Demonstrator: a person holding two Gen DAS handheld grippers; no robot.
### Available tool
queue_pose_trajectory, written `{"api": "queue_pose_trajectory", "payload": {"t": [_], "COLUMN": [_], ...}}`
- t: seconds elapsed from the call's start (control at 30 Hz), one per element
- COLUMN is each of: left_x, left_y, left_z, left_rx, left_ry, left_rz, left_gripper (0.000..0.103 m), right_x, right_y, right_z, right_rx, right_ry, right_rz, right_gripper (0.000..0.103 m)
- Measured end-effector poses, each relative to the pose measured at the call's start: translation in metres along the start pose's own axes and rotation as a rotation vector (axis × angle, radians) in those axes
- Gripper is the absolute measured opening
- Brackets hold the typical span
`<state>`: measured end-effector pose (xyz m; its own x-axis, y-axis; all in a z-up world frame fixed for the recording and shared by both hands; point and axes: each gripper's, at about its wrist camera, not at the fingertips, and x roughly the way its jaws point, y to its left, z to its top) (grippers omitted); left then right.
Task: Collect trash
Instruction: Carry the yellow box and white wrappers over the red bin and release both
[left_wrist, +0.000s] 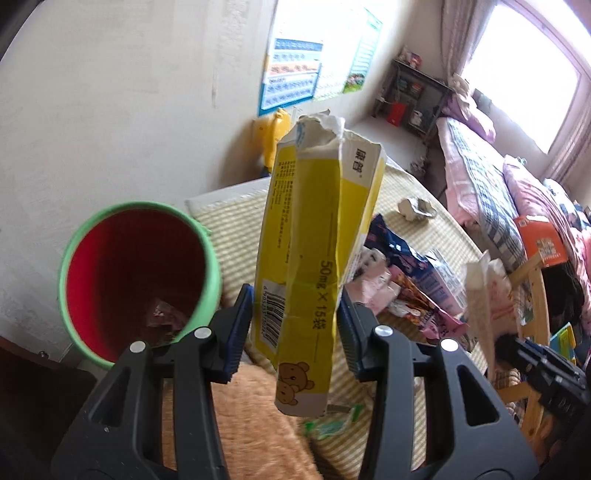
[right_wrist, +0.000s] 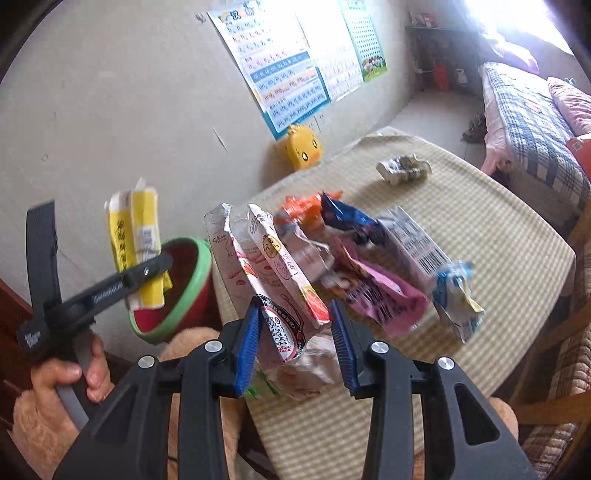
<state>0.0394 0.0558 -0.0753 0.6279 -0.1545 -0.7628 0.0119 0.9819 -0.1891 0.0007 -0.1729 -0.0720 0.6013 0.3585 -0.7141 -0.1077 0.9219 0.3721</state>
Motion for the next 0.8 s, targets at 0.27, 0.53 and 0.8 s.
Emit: {"api": "queue_pose_trajectory", "payload": {"t": [0.27,0.53,0.8], "left_x": [-0.017,-0.028,-0.028], "left_y": [0.044,0.088,0.122], "left_z": [-0.004,-0.006,-0.010], "left_rx": [-0.050,-0.097,-0.141], "left_ry": [-0.042,-0.075,-0.071], "left_rz": [0.084,0.175,0.212], "left_gripper": [0.042,0.042,0.043], "right_x": [0.014,0.041,0.076], "right_y": [0.030,0.075,0.123], "right_z": [0.020,0.029,0.029], "right_rx": [0.002,-0.031,-0.090], "right_ry": [-0.019,-0.002,0.046], "right_rz": [0.049,0.102,0.145], "right_gripper": [0.036,0.037,0.037]}}
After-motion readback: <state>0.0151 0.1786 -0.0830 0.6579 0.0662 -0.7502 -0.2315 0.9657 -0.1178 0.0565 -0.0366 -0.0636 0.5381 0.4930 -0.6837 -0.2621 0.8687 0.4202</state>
